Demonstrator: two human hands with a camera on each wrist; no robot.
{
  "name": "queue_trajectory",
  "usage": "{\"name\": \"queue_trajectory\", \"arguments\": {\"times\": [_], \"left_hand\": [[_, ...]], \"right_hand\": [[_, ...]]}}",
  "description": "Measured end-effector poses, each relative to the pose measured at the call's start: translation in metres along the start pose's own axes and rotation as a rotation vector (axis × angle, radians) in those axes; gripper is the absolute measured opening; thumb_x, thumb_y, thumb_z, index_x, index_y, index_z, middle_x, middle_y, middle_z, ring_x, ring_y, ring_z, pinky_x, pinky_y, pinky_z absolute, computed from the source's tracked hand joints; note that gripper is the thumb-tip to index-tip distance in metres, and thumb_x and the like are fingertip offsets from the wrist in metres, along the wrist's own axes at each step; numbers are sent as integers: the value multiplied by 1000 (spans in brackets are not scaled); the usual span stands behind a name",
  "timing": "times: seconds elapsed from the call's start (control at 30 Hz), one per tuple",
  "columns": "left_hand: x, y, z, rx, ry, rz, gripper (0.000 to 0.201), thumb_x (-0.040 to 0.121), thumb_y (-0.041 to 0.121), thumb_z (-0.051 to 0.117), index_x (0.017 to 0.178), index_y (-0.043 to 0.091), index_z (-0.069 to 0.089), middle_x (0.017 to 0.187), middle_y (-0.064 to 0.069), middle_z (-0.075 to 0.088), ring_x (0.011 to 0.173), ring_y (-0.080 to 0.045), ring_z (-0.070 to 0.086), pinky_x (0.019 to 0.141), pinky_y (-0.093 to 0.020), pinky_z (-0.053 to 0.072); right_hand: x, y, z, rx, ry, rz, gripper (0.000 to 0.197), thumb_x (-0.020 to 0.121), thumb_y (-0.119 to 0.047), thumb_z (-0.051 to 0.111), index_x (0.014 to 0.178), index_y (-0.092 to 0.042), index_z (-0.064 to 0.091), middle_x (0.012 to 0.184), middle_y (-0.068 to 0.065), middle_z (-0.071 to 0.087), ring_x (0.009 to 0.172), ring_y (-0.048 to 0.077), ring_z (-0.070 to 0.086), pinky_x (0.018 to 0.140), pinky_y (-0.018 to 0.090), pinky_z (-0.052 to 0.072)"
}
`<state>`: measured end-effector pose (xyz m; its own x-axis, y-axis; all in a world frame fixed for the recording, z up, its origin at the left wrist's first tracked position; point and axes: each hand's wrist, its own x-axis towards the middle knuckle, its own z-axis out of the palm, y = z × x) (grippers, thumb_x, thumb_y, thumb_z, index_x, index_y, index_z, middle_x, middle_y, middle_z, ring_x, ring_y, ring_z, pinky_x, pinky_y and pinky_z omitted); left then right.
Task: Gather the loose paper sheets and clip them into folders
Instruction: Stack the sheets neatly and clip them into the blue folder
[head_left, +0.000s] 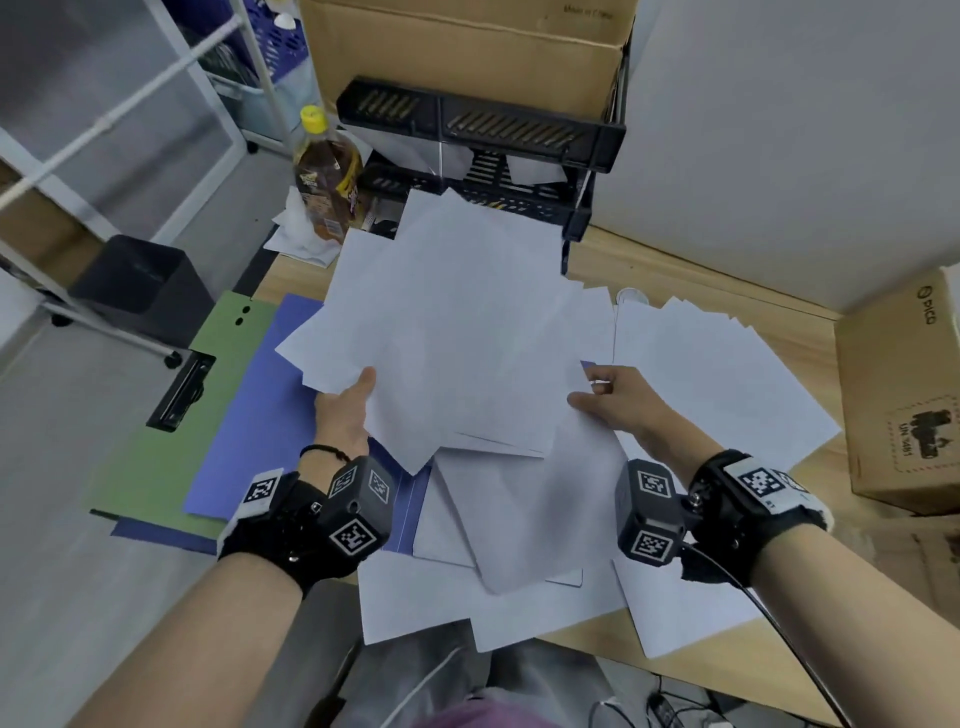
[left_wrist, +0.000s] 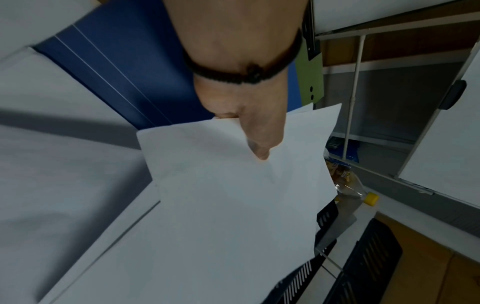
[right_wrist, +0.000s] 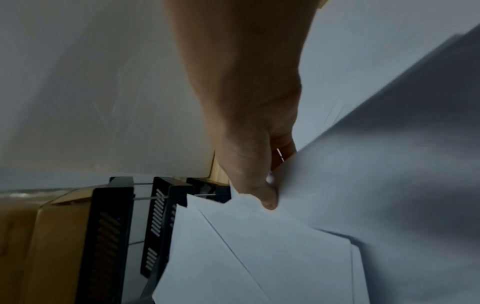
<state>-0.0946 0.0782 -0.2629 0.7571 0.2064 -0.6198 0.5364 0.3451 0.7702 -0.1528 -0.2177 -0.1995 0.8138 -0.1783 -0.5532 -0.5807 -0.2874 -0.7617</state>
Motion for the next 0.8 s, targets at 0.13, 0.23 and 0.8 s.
{"name": "queue_trajectory", "arguments": {"times": [0.13, 0.23, 0.8], "left_hand": [[10, -7, -5, 15, 73, -45, 31, 93, 11, 60, 123, 9, 55, 116, -3, 62, 100, -24, 61, 81, -34, 48], [12, -17, -4, 101, 24, -110, 36, 93, 10, 60, 127, 4, 54, 116, -7, 62, 107, -28, 60, 82, -37, 48], [-30, -79, 18, 618, -384, -341, 22, 86, 10, 69, 107, 10, 63, 111, -13, 69, 108, -34, 64, 99, -53, 47]], "right_hand": [[9, 32, -15, 205, 256, 134, 13, 89, -3, 62, 101, -10, 61, 69, 4, 62, 57, 16, 58, 54, 24, 46], [9, 57, -18, 325, 330, 266, 19, 91, 2, 56, 82, -12, 48, 56, 7, 46, 40, 12, 47, 45, 21, 39], [-6, 93, 9, 372, 110, 366, 28, 92, -8, 61, 119, -1, 56, 76, 6, 64, 47, 11, 64, 34, 15, 41]]}}
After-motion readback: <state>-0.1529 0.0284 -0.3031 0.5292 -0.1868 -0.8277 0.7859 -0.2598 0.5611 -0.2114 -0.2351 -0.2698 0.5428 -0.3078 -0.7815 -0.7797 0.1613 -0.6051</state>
